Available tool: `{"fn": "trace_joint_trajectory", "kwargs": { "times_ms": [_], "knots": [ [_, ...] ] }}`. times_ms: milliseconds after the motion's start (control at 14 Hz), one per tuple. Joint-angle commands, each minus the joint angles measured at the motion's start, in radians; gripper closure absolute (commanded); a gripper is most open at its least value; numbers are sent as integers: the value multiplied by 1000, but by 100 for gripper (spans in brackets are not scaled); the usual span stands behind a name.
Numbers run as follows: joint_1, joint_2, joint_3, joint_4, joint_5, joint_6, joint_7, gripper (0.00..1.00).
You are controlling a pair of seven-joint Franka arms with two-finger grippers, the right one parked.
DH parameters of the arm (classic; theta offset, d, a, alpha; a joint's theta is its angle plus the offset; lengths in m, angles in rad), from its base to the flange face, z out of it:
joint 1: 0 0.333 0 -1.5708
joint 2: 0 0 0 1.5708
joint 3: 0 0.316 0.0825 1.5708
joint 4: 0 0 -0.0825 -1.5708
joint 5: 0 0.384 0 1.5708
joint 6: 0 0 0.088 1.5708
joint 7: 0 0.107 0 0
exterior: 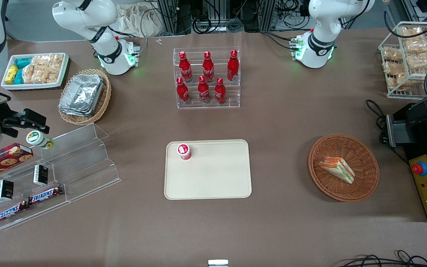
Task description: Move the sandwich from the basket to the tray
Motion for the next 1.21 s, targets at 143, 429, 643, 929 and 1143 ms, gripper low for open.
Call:
{"fn": "trace_joint_trajectory", "kwargs": {
  "times_ms": [143, 429, 643, 929, 1143],
  "knots": [
    [0, -1, -1, 2, 10, -21, 16, 1],
    [0, 3, 1, -6, 3, -23, 6, 1],
    [0, 3, -1, -13, 3, -23, 1, 1],
    [-2, 0, -2, -13, 0, -23, -5, 0],
    [-5, -7, -2, -42, -3, -24, -4, 0]
  ]
}}
